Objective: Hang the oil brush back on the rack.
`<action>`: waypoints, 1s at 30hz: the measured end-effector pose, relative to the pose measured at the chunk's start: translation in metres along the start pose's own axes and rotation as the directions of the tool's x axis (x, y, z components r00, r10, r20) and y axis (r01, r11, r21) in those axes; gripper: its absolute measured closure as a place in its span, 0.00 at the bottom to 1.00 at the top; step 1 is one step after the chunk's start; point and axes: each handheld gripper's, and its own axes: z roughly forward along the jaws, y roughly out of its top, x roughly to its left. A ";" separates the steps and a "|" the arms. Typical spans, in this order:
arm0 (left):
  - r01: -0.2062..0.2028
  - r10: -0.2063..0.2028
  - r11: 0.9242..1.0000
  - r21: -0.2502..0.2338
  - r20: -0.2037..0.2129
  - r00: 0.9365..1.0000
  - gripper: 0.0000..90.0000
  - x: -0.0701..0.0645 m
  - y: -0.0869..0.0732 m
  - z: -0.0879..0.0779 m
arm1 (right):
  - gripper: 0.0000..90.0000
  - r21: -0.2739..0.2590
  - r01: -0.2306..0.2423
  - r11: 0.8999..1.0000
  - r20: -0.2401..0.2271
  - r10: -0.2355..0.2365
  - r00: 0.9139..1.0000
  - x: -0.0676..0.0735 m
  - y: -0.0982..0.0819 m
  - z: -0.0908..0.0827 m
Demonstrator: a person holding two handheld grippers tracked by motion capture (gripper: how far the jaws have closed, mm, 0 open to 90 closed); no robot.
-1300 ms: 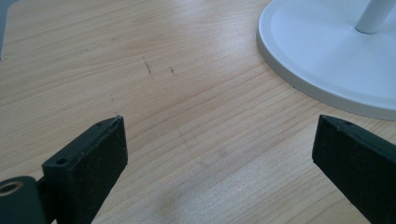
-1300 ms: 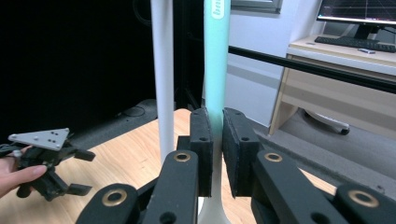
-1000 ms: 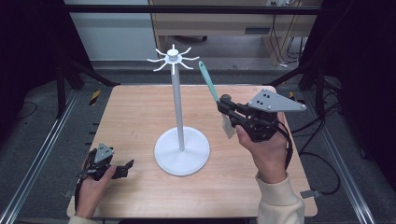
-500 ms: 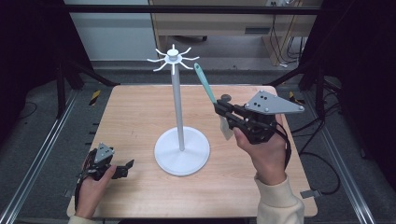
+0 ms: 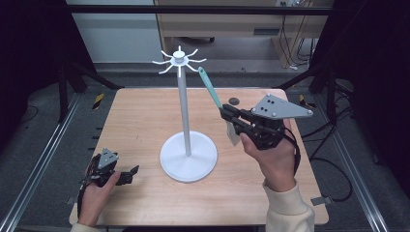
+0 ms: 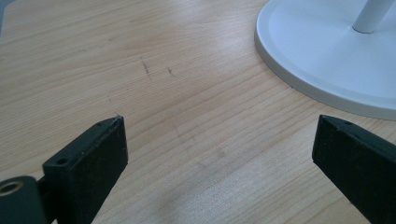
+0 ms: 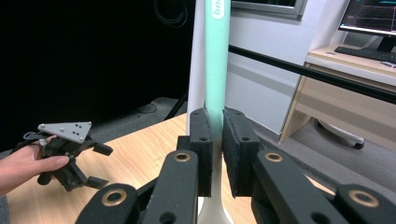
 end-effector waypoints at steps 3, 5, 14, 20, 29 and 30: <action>0.000 0.000 1.000 0.000 0.000 1.000 0.03 0.000 0.000 0.000 | 0.92 0.004 0.002 1.000 -0.002 -0.002 1.000 0.001 0.000 0.001; -0.002 0.002 1.000 0.002 0.000 1.000 0.03 0.000 0.000 0.000 | 0.92 0.004 0.002 1.000 -0.002 -0.002 1.000 0.001 0.000 0.001; -0.001 0.001 1.000 0.001 -0.002 1.000 0.03 0.000 0.000 0.000 | 0.92 0.012 -0.002 1.000 0.001 0.002 1.000 0.000 0.000 0.004; -0.001 0.001 1.000 0.002 -0.001 1.000 0.03 0.000 0.000 0.000 | 0.92 0.019 -0.003 1.000 0.000 0.003 1.000 0.001 0.000 0.009; -0.003 0.003 1.000 0.005 -0.001 1.000 0.03 0.000 0.000 0.000 | 0.92 0.025 -0.009 1.000 -0.003 0.009 1.000 0.001 0.000 0.017; -0.003 0.003 1.000 0.005 0.000 1.000 0.03 0.000 0.000 0.000 | 0.92 0.025 -0.009 1.000 -0.006 0.009 1.000 0.001 0.000 0.018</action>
